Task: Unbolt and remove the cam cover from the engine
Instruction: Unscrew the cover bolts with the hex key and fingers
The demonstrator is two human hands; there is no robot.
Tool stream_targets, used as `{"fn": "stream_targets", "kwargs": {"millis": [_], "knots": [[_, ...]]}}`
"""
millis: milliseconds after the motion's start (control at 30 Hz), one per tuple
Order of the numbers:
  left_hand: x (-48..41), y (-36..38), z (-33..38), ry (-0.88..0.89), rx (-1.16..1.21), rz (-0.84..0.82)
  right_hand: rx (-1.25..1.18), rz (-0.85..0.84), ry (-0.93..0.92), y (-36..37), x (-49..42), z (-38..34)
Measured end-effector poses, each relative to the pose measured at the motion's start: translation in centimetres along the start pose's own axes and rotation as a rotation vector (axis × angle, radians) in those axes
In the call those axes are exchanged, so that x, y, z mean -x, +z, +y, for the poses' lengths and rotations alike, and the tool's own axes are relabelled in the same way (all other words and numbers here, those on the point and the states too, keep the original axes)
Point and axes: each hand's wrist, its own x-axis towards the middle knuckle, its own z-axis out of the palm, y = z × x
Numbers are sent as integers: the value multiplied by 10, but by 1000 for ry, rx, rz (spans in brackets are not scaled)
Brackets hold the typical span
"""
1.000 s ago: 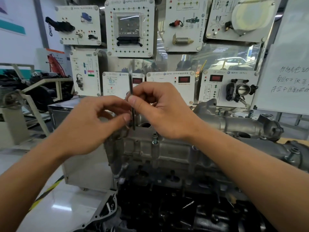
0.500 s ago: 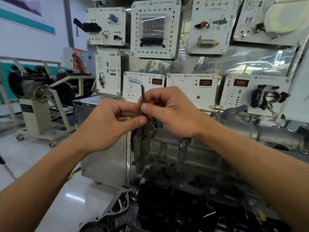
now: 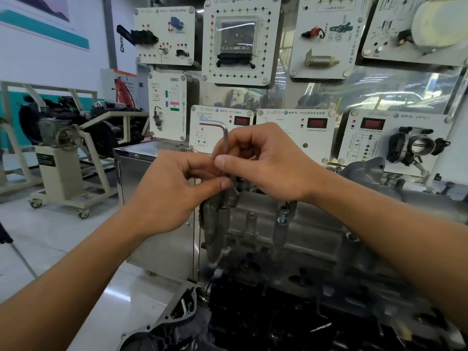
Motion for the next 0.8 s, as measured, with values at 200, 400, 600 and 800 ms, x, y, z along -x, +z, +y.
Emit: {"fn": "stream_targets", "kwargs": {"millis": [200, 400, 600, 800], "knots": [[-3, 9, -2, -5, -45, 104, -123, 175, -6, 2, -3, 6], [-2, 19, -7, 30, -58, 175, -225, 181, 22, 3, -1, 12], [0, 26, -13, 47, -7, 246, -242, 183, 88, 2, 1, 15], [-2, 21, -15, 78, 34, 143, -188, 159, 79, 2, 3, 16]]}}
